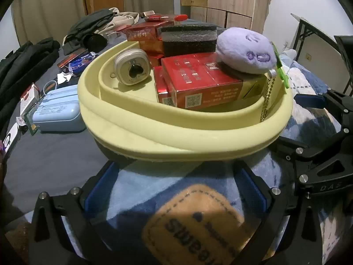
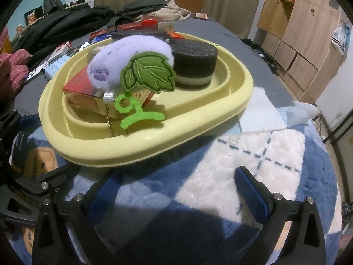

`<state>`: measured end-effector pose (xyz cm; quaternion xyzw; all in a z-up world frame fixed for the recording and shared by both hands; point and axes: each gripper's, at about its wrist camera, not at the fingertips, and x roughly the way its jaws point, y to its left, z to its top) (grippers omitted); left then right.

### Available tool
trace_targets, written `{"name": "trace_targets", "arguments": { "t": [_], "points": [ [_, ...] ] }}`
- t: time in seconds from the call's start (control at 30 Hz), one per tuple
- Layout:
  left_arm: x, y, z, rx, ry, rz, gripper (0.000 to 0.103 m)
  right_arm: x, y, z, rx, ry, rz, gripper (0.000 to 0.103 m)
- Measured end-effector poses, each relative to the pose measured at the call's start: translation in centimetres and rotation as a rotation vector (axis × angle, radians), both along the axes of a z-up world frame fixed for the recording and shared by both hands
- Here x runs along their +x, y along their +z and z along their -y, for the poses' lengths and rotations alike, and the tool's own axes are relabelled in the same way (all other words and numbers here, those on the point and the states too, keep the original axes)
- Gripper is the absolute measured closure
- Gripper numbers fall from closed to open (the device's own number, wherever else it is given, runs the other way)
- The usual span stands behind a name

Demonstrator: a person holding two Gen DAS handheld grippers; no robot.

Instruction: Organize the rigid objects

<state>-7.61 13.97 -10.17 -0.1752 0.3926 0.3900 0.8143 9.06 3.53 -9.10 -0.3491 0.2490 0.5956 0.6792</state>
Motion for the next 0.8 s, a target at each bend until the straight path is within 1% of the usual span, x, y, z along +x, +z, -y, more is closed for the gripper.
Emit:
{"name": "trace_targets", "arguments": {
  "t": [0.13, 0.27, 0.4, 0.8],
  "points": [
    [-0.04, -0.08, -0.39, -0.006, -0.001, 0.004, 0.0, -0.14, -0.03, 0.13, 0.003, -0.001, 0.006, 0.0],
    [-0.18, 0.07, -0.17, -0.02, -0.003, 0.014, 0.0, -0.75, -0.03, 0.41, 0.008, -0.004, 0.041, 0.0],
    [-0.21, 0.09, -0.24, -0.024, -0.004, 0.017, 0.0, -0.55, -0.03, 0.38, 0.001, -0.001, 0.019, 0.0],
    [-0.18, 0.1, -0.18, -0.024, -0.004, 0.018, 0.0, -0.6, 0.04, 0.43, -0.001, 0.0, 0.023, 0.0]
  ]
}}
